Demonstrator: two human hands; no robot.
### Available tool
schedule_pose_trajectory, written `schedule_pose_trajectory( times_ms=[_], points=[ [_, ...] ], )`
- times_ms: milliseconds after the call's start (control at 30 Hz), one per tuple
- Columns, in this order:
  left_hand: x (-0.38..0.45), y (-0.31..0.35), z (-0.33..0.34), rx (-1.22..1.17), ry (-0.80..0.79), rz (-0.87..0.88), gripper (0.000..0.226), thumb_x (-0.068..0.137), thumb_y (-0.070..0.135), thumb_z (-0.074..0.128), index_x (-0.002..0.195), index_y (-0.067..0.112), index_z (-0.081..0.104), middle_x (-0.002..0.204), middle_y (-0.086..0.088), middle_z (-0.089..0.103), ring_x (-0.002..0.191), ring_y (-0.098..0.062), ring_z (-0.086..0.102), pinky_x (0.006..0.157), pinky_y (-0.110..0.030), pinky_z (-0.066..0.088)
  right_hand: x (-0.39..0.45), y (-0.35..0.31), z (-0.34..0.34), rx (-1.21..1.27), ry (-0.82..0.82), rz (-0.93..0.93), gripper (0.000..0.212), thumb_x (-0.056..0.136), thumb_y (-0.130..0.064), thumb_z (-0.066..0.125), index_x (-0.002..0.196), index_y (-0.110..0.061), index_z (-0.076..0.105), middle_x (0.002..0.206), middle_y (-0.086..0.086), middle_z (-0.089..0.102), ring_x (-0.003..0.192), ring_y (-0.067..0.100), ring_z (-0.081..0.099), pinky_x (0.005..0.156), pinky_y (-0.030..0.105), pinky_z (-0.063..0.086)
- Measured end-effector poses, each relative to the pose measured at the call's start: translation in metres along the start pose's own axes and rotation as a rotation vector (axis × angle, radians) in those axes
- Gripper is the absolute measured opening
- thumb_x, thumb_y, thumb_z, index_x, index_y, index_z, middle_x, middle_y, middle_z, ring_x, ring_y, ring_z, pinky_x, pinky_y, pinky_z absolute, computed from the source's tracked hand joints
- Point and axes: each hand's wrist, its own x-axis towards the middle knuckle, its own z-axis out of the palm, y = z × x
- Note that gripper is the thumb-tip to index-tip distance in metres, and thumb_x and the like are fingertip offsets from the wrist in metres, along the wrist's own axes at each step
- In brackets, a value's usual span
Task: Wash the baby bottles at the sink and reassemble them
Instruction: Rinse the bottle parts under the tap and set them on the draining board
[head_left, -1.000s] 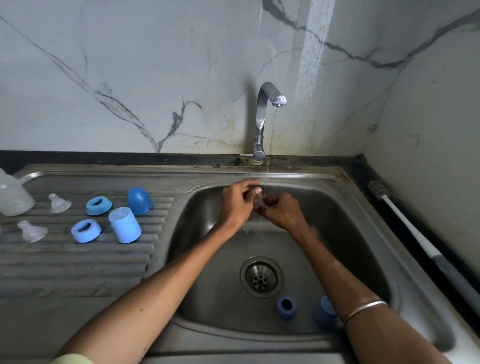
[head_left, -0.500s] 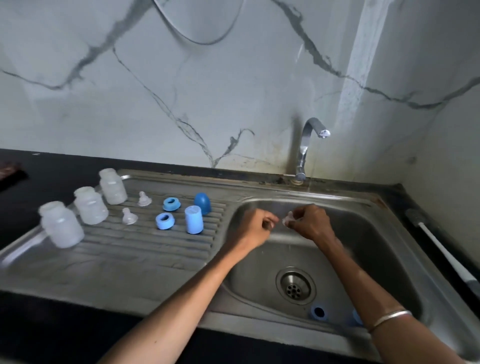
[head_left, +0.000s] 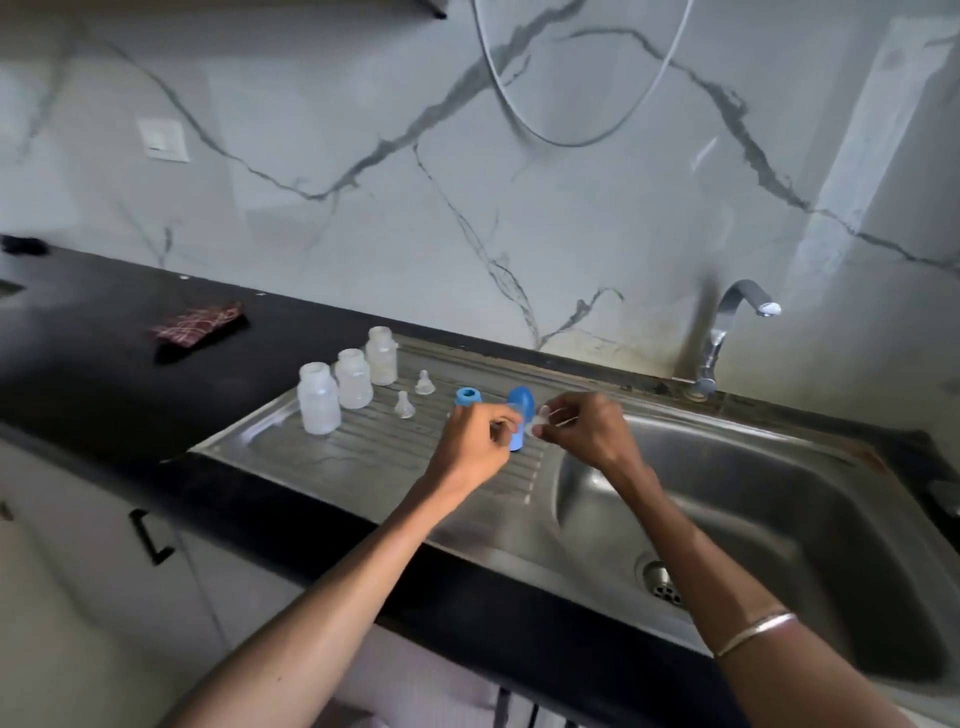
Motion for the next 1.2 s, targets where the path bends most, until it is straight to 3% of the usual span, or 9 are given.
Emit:
schedule_pose_trajectory(
  times_ms=[133,200,300,367,500,633,933,1200],
  points=[
    [-0.012,-0.040,-0.052,0.120,0.115,-0.104,0.033,0.080,0.005,0.052,0.094,0.018,0.079,0.087,0.004,0.078,0.081,-0.013,0.073,0.081,-0.031,0.058,0.002,-0.037,0.049,0.015,-0.086,-0.032,0.023,0.072,-0.021,0.084,0.093,-0.017,0.075,0.083,-0.001,0.074,0.080,0.010,0.070,0.069,0.014,0.049],
    [-0.019,-0.058,-0.076,0.209,0.168,-0.164,0.034,0.082,0.006,0.052,0.100,0.019,0.078,0.092,0.002,0.078,0.086,-0.019,0.073,0.081,-0.037,0.058,0.006,-0.052,0.075,0.014,-0.119,-0.050,0.024,0.072,-0.022,0.084,0.094,-0.017,0.075,0.089,-0.001,0.075,0.083,0.010,0.069,0.076,0.016,0.051],
    [-0.029,-0.073,-0.101,0.384,0.193,-0.229,0.038,0.086,0.000,0.052,0.114,0.015,0.073,0.106,-0.006,0.076,0.099,-0.030,0.069,0.082,-0.039,0.057,0.012,-0.070,0.112,0.004,-0.155,-0.053,0.022,0.074,-0.026,0.082,0.093,-0.021,0.073,0.090,-0.007,0.074,0.083,0.007,0.068,0.073,0.011,0.046],
    [-0.034,-0.084,-0.113,0.440,0.186,-0.257,0.040,0.085,-0.002,0.051,0.115,0.014,0.071,0.106,-0.010,0.074,0.100,-0.034,0.068,0.079,-0.039,0.055,0.018,-0.082,0.133,0.029,-0.148,-0.064,0.019,0.073,-0.023,0.082,0.090,-0.022,0.073,0.088,-0.006,0.073,0.083,0.008,0.068,0.081,0.018,0.051],
    [-0.035,-0.099,-0.128,0.447,0.183,-0.280,0.045,0.086,-0.003,0.051,0.124,0.013,0.068,0.113,-0.014,0.071,0.103,-0.035,0.066,0.084,-0.040,0.053,0.031,-0.100,0.167,0.046,-0.164,-0.076,0.020,0.073,-0.018,0.081,0.093,-0.016,0.075,0.087,-0.004,0.073,0.082,0.008,0.068,0.073,0.007,0.046],
    [-0.032,-0.106,-0.134,0.448,0.171,-0.272,0.045,0.089,-0.001,0.051,0.128,0.014,0.067,0.116,-0.015,0.070,0.105,-0.034,0.065,0.087,-0.038,0.051,0.039,-0.110,0.185,0.022,-0.188,-0.090,0.022,0.073,-0.018,0.082,0.093,-0.018,0.074,0.088,-0.006,0.072,0.082,0.008,0.067,0.079,0.017,0.049],
    [-0.031,-0.116,-0.128,0.422,0.150,-0.291,0.039,0.089,0.001,0.055,0.122,0.013,0.070,0.111,-0.012,0.073,0.101,-0.032,0.068,0.086,-0.041,0.057,0.042,-0.097,0.202,0.023,-0.202,-0.094,0.024,0.075,-0.018,0.079,0.098,-0.017,0.073,0.090,-0.003,0.073,0.078,0.008,0.067,0.070,0.012,0.045],
    [-0.031,-0.102,-0.123,0.425,0.191,-0.305,0.040,0.089,0.001,0.053,0.123,0.014,0.069,0.115,-0.013,0.072,0.105,-0.032,0.067,0.087,-0.038,0.056,0.043,-0.094,0.201,0.004,-0.233,-0.098,0.032,0.076,-0.019,0.080,0.107,-0.016,0.069,0.096,-0.001,0.070,0.083,0.012,0.064,0.074,0.018,0.048]
  ],
)
